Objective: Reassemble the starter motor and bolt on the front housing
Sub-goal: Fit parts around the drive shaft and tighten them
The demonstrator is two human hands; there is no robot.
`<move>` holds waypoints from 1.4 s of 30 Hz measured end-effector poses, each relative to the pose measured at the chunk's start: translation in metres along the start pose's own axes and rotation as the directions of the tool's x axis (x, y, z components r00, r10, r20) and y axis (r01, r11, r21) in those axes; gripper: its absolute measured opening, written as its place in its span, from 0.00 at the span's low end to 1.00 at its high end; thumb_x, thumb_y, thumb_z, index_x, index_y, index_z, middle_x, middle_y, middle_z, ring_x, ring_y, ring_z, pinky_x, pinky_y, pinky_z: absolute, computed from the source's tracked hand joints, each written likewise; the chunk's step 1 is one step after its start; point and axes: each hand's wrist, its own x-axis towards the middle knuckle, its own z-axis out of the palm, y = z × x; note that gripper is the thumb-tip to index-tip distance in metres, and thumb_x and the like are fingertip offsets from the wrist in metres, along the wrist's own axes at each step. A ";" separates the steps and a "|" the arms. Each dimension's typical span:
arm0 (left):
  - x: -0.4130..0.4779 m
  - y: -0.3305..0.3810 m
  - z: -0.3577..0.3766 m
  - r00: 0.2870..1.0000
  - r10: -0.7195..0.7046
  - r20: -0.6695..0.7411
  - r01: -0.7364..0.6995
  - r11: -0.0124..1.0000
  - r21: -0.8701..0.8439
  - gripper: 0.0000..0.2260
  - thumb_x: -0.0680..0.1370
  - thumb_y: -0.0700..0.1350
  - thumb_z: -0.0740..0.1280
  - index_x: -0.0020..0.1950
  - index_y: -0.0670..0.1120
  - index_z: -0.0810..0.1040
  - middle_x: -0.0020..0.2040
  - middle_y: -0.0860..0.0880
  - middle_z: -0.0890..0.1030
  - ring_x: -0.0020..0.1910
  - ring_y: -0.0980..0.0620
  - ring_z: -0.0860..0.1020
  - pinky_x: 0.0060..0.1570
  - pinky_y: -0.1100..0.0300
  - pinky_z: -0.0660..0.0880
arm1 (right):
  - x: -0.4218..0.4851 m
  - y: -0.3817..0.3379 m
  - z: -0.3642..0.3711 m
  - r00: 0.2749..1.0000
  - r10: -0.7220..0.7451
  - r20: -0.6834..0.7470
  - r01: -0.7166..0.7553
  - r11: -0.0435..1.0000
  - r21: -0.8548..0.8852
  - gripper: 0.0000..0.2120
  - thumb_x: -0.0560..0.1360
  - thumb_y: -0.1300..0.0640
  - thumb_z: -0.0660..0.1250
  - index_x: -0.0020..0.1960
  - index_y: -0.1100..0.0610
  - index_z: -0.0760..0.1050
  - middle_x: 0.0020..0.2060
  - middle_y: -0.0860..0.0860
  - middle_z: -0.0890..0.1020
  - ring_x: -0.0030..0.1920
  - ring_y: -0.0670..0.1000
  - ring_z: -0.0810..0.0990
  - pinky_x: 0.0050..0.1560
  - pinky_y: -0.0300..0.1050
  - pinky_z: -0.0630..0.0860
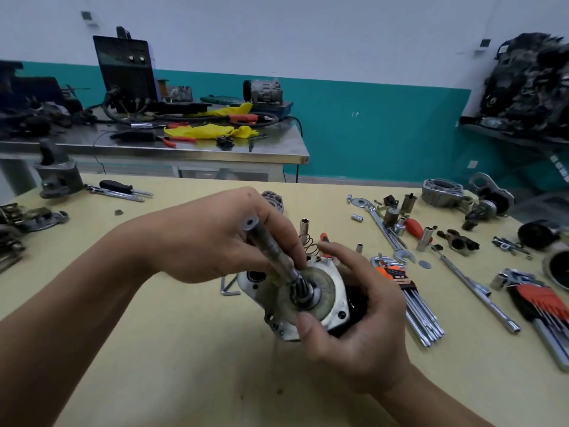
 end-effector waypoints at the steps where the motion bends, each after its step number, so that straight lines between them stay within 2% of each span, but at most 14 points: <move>1: 0.000 0.001 -0.001 1.000 -0.001 -0.004 0.001 1.000 0.009 0.07 0.77 0.41 0.72 0.50 0.52 0.86 0.46 0.58 0.86 0.49 0.56 0.84 0.47 0.68 0.77 | -0.001 0.000 0.001 1.000 0.021 -0.003 -0.021 1.000 0.016 0.31 0.58 0.53 0.71 0.61 0.57 0.75 0.41 0.46 0.86 0.39 0.47 0.86 0.38 0.40 0.80; 6: 0.001 -0.001 -0.001 0.998 -0.012 -0.055 0.013 1.000 0.019 0.09 0.77 0.39 0.72 0.50 0.52 0.87 0.46 0.58 0.86 0.50 0.56 0.84 0.49 0.62 0.80 | -0.003 0.001 0.002 0.997 0.079 -0.007 -0.078 0.992 0.104 0.32 0.58 0.55 0.71 0.62 0.52 0.72 0.39 0.48 0.86 0.35 0.48 0.84 0.36 0.38 0.77; 9: 0.003 -0.003 0.002 0.997 -0.002 -0.075 0.002 1.000 -0.001 0.07 0.77 0.41 0.72 0.51 0.51 0.87 0.46 0.58 0.86 0.51 0.56 0.83 0.50 0.60 0.80 | -0.002 0.001 0.002 0.996 0.084 -0.004 -0.083 0.989 0.126 0.31 0.58 0.55 0.70 0.61 0.49 0.72 0.38 0.47 0.86 0.34 0.48 0.84 0.36 0.37 0.77; 14: 0.009 -0.004 0.009 0.996 0.022 -0.089 -0.028 0.997 -0.065 0.05 0.76 0.49 0.71 0.50 0.54 0.86 0.44 0.58 0.86 0.47 0.57 0.84 0.44 0.65 0.80 | -0.003 0.001 0.002 0.997 0.068 0.029 -0.072 0.987 0.141 0.32 0.59 0.55 0.71 0.63 0.52 0.71 0.38 0.49 0.85 0.34 0.50 0.84 0.36 0.39 0.77; 20: 0.010 -0.008 0.010 0.980 0.032 -0.198 -0.055 0.992 -0.112 0.09 0.73 0.52 0.70 0.49 0.52 0.86 0.43 0.55 0.86 0.46 0.54 0.84 0.46 0.59 0.81 | -0.003 0.002 0.002 0.997 0.049 0.062 -0.059 0.986 0.159 0.32 0.60 0.56 0.70 0.63 0.54 0.71 0.39 0.51 0.86 0.36 0.52 0.85 0.36 0.43 0.79; 26: 0.008 -0.007 0.007 0.956 0.029 -0.291 -0.092 0.975 -0.203 0.08 0.71 0.49 0.69 0.47 0.54 0.86 0.44 0.56 0.86 0.48 0.59 0.84 0.47 0.70 0.77 | 0.001 0.009 -0.004 0.996 0.088 0.024 -0.091 0.971 0.222 0.27 0.62 0.55 0.69 0.61 0.54 0.72 0.37 0.52 0.85 0.32 0.53 0.83 0.33 0.40 0.77; 29: 0.006 -0.015 0.004 0.959 0.003 -0.285 -0.074 0.969 -0.237 0.07 0.73 0.48 0.70 0.48 0.50 0.85 0.44 0.52 0.87 0.45 0.58 0.83 0.44 0.67 0.78 | 0.003 0.015 -0.007 0.992 0.127 -0.013 -0.118 0.947 0.300 0.25 0.62 0.53 0.67 0.59 0.57 0.74 0.37 0.56 0.84 0.34 0.56 0.83 0.33 0.42 0.78; 32: 0.000 -0.028 0.008 0.935 -0.037 -0.353 -0.072 0.954 -0.291 0.08 0.74 0.49 0.68 0.49 0.49 0.84 0.40 0.52 0.85 0.40 0.56 0.81 0.43 0.62 0.79 | 0.009 0.020 -0.011 0.983 0.171 -0.060 -0.143 0.935 0.323 0.24 0.62 0.51 0.64 0.56 0.58 0.75 0.37 0.51 0.83 0.36 0.53 0.82 0.35 0.40 0.77; 34: -0.004 -0.036 0.018 0.895 -0.069 -0.440 -0.092 0.938 -0.335 0.08 0.75 0.48 0.66 0.48 0.47 0.83 0.38 0.52 0.83 0.39 0.56 0.79 0.42 0.60 0.79 | 0.011 0.023 -0.014 0.979 0.195 -0.062 -0.163 0.926 0.341 0.22 0.61 0.54 0.63 0.54 0.59 0.77 0.39 0.48 0.84 0.38 0.49 0.83 0.36 0.38 0.77; 36: -0.008 -0.041 0.027 0.863 -0.090 -0.497 -0.097 0.936 -0.337 0.08 0.74 0.49 0.66 0.47 0.48 0.83 0.39 0.52 0.83 0.40 0.55 0.79 0.43 0.57 0.79 | 0.011 0.026 -0.016 0.967 0.250 -0.059 -0.209 0.901 0.380 0.18 0.63 0.59 0.61 0.50 0.53 0.81 0.39 0.49 0.84 0.41 0.51 0.84 0.36 0.41 0.79; 38: -0.009 -0.041 0.033 0.859 -0.067 -0.508 -0.103 0.949 -0.299 0.07 0.76 0.49 0.68 0.47 0.49 0.84 0.42 0.51 0.84 0.44 0.53 0.81 0.45 0.54 0.80 | 0.011 0.028 -0.018 0.958 0.280 -0.057 -0.239 0.893 0.381 0.22 0.63 0.63 0.57 0.47 0.48 0.83 0.40 0.50 0.84 0.42 0.52 0.84 0.37 0.43 0.79; 42: -0.006 -0.034 0.040 0.871 0.010 -0.492 -0.129 0.969 -0.210 0.04 0.75 0.48 0.71 0.46 0.51 0.85 0.47 0.54 0.85 0.51 0.51 0.83 0.49 0.57 0.81 | 0.011 0.028 -0.017 0.959 0.279 -0.060 -0.236 0.893 0.385 0.23 0.63 0.64 0.56 0.46 0.48 0.83 0.39 0.50 0.84 0.41 0.52 0.83 0.36 0.42 0.79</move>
